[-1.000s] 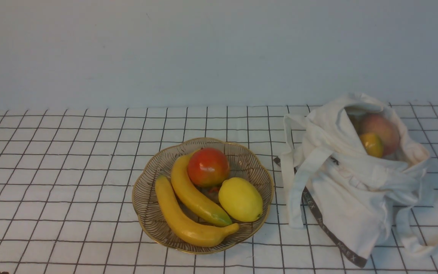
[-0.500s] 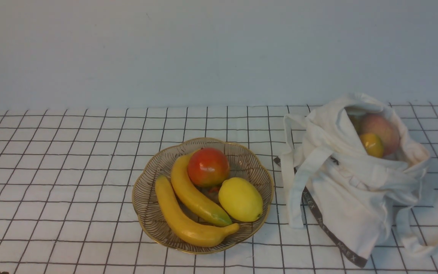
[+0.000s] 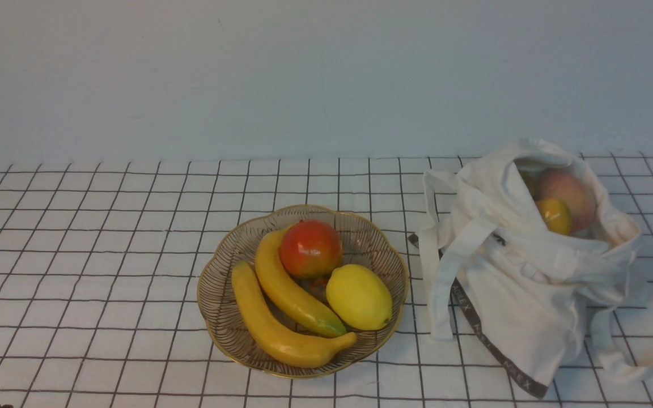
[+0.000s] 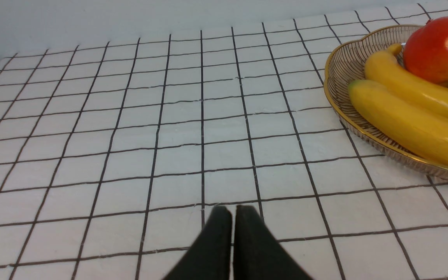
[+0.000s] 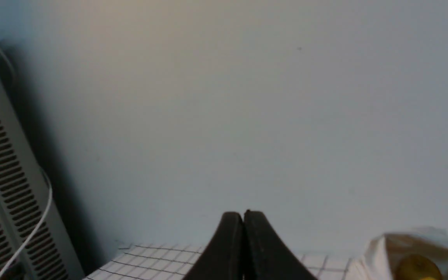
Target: Take the fruit out of the bag on the white checkered tablecloth and place them on the plate.
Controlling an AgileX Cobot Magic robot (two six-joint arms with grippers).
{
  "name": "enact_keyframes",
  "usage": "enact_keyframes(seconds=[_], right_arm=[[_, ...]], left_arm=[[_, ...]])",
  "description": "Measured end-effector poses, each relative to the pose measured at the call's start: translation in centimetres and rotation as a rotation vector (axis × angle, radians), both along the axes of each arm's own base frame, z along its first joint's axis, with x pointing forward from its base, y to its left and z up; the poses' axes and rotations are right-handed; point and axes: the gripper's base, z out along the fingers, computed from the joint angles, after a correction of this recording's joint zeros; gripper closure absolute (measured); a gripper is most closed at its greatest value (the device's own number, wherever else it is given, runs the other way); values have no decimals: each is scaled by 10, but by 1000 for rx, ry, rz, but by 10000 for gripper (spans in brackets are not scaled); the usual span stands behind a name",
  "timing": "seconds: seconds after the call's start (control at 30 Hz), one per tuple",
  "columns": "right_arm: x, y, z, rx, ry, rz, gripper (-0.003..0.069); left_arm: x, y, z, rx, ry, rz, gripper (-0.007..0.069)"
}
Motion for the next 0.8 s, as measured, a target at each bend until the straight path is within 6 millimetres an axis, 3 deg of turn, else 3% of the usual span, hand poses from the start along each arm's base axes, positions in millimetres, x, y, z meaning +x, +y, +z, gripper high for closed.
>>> enact_keyframes(seconds=[0.1,0.3,0.53,0.63,0.8], right_arm=[[2,6,-8,-8,-97,32,673],[6,9,-21,-44,-127,10,673],[14,13,-50,-279,-124,-38,673],[17,12,-66,-350,-75,-87,673],[27,1,-116,-469,195,-320,673]], left_arm=[[0,0,0,0,0,0,632],[0,0,0,0,0,0,632],[0,0,0,0,0,0,632],[0,0,0,0,0,0,632],[0,0,0,0,0,0,632]])
